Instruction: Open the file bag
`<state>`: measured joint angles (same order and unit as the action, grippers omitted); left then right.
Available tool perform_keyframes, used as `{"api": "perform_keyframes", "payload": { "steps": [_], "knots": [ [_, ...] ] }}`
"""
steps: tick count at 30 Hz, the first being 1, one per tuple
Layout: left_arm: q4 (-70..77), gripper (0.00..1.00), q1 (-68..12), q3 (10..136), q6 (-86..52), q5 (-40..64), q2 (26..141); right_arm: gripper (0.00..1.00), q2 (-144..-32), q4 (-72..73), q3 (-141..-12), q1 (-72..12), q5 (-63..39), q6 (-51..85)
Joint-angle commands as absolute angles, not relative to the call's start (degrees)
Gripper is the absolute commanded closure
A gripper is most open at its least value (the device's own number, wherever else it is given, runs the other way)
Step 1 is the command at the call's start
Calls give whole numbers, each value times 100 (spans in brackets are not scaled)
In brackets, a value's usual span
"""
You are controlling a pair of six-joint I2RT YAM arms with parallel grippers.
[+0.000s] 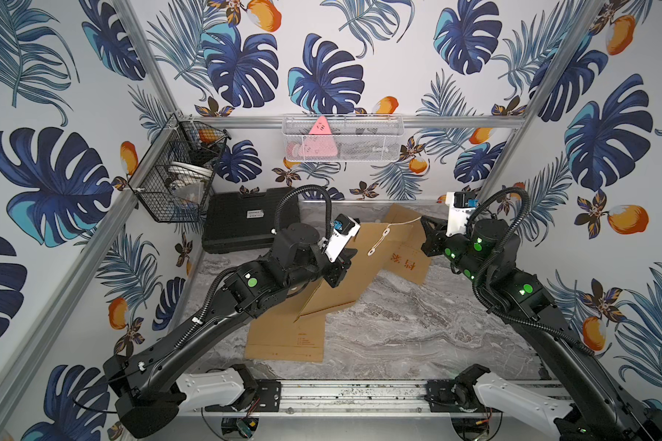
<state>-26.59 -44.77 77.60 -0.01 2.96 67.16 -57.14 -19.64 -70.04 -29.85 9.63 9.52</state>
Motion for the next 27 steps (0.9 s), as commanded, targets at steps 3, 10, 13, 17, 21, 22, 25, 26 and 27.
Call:
{"api": "perform_keyframes", "payload": {
  "steps": [3,10,13,17,21,22,25,26,27],
  "knots": [
    [-2090,100,-4307,7709,-346,538,6645,100,-5756,-2126,-7015,-2988,1186,923],
    [-1862,100,-3911,7684,-747,921,6645,100,-5771,-2162,-6970,-2978,1233,942],
    [-1755,100,-3753,7662,-914,1116,6645,100,-5787,-2153,-6966,-2971,1158,911],
    [-1457,100,-3593,7536,-1167,1397,6579,100,-5808,-2039,-6897,-2971,855,844],
    [-1198,100,-3420,7426,-1441,1603,6522,100,-5840,-2017,-6858,-2971,746,864],
    [-1119,100,-3378,7387,-1507,1617,6502,100,-5842,-2004,-6847,-2971,707,846],
    [-914,100,-3235,7297,-1696,1667,6460,100,-5846,-1963,-6817,-2971,524,768],
    [-865,100,-3207,7288,-1736,1674,6460,100,-5853,-1945,-6807,-2971,448,748],
    [-816,100,-3170,7291,-1780,1671,6468,100,-5868,-1935,-6806,-2971,379,744]
  ]
}}
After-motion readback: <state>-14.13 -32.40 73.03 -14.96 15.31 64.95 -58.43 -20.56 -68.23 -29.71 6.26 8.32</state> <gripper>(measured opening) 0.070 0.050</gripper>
